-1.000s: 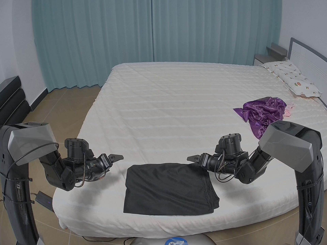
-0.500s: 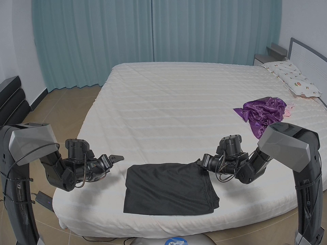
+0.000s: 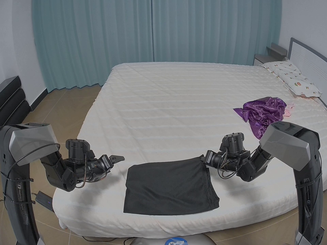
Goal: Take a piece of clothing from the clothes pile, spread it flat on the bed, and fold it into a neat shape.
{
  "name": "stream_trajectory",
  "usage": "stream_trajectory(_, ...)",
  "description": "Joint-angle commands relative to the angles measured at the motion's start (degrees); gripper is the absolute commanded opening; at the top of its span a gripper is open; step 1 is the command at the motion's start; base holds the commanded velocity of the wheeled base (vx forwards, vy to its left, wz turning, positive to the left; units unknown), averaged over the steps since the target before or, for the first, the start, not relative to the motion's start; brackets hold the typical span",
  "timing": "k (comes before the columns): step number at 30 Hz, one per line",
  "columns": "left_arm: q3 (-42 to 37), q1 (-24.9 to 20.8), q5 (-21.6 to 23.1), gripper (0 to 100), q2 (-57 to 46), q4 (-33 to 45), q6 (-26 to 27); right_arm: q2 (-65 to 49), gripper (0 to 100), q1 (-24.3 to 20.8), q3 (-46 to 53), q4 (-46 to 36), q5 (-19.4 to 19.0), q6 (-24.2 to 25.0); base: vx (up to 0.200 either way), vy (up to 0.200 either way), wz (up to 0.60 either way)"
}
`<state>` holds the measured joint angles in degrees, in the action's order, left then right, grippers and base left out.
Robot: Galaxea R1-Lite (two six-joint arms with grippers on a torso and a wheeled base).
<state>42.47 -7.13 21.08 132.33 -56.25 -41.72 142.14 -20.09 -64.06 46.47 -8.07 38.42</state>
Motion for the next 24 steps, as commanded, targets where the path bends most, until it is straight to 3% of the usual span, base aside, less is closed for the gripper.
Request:
stream_trajectory(1,-0.02,0.01,0.02,100,0.12,0.00,-0.03,0.59,0,0.05,-0.63,0.99,0.34,1.30,0.000,0.000,0.00)
stream_trajectory(11,-0.02,0.01,-0.07,100,0.12,0.09,-0.03,0.86,0,0.58,-0.71,1.08,0.42,1.39,0.000,0.000,0.00)
stream_trajectory(12,-0.02,0.01,-0.07,100,0.12,0.09,-0.03,1.03,100,0.67,-0.71,1.17,0.42,1.39,0.000,0.000,0.00)
stream_trajectory(22,-0.20,0.01,-0.16,100,-0.58,-0.09,0.06,-2.40,100,1.90,1.48,3.19,2.45,1.30,0.000,0.000,0.00)
stream_trajectory(24,-0.81,0.01,-2.09,100,-2.60,-0.35,0.23,-6.44,100,2.86,4.65,3.28,2.62,1.39,0.000,0.000,0.00)
